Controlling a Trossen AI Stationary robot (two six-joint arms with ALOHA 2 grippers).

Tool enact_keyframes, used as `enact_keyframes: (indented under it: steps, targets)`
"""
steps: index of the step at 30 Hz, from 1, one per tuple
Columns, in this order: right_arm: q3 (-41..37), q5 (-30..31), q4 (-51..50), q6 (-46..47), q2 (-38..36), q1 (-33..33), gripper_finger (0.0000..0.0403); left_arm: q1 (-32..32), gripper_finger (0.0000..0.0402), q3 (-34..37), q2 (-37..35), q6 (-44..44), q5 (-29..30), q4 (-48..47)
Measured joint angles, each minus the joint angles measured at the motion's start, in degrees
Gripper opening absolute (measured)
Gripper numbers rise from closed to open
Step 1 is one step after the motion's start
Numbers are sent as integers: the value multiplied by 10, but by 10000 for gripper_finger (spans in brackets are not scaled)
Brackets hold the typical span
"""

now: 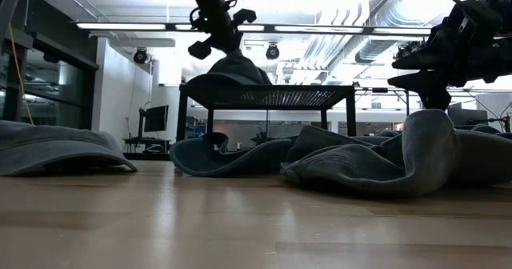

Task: Pick & Place hat
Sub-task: Put the top blue cap on the shelf

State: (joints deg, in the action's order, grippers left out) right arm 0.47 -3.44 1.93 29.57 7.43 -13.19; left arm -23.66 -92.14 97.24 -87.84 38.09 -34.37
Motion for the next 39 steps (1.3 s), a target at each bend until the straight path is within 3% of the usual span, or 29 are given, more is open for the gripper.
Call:
enact_keyframes:
  steps: [7,15,31,39]
  targets:
    - [0,0,0,0,0,0,162,-5,0,0,22,3,-3,32]
    - [0,0,0,0,0,0,162,-8,8,0,25,65,-19,42]
    - [0,0,0,0,0,0,162,-7,122,0,25,386,-208,45]
    - [0,0,0,0,0,0,162,-7,139,0,24,473,-221,43]
